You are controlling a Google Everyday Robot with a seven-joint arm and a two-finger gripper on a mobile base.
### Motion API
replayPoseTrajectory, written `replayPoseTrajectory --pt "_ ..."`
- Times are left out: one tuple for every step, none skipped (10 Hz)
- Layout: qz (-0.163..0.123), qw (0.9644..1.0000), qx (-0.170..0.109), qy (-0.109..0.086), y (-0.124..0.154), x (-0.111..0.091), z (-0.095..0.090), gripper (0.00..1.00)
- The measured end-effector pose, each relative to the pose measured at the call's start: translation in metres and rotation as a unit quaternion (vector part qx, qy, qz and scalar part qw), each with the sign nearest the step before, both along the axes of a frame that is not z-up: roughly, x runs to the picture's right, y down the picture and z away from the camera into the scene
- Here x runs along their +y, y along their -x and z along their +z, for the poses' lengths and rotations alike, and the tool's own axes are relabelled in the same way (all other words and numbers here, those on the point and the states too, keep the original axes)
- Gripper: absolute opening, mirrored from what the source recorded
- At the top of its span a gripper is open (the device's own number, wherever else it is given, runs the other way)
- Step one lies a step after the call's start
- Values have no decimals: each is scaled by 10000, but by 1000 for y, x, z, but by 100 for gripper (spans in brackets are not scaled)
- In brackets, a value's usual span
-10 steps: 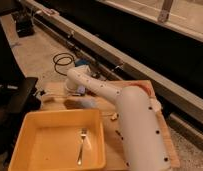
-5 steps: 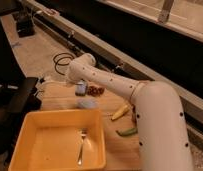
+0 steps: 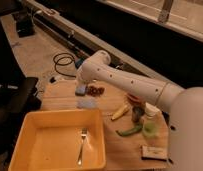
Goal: Place brush in tray
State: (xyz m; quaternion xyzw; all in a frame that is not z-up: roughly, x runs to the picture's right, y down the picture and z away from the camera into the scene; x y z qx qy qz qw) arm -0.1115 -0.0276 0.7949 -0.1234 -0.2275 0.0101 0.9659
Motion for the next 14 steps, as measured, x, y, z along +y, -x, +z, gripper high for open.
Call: replayPoseTrajectory --pt "-185 9998 -61 -66 1 12 -13 0" --pt "-511 9984 -154 -163 7 30 -30 0" --pt "-817 9961 -200 -252 17 42 -40 0" --pt "-1043 9938 -249 -282 27 51 -45 0" --pt "-1383 9892 -368 -306 44 68 -50 0" --pt "-1563 9861 -469 -310 52 78 -50 0" --pt "-1722 9828 -608 -280 56 87 -48 0" --pt "-1843 9797 -751 -249 63 95 -49 0" --pt "-1927 9774 -834 -236 67 101 -51 0" --pt "-1988 9757 -890 -249 69 105 -54 0" --pt "-2019 9747 -916 -271 69 107 -58 0" --pt "-2076 9731 -948 -307 69 112 -65 0" --pt "-2129 9718 -964 -319 68 117 -71 0" --pt "-2198 9703 -959 -322 66 120 -75 4"
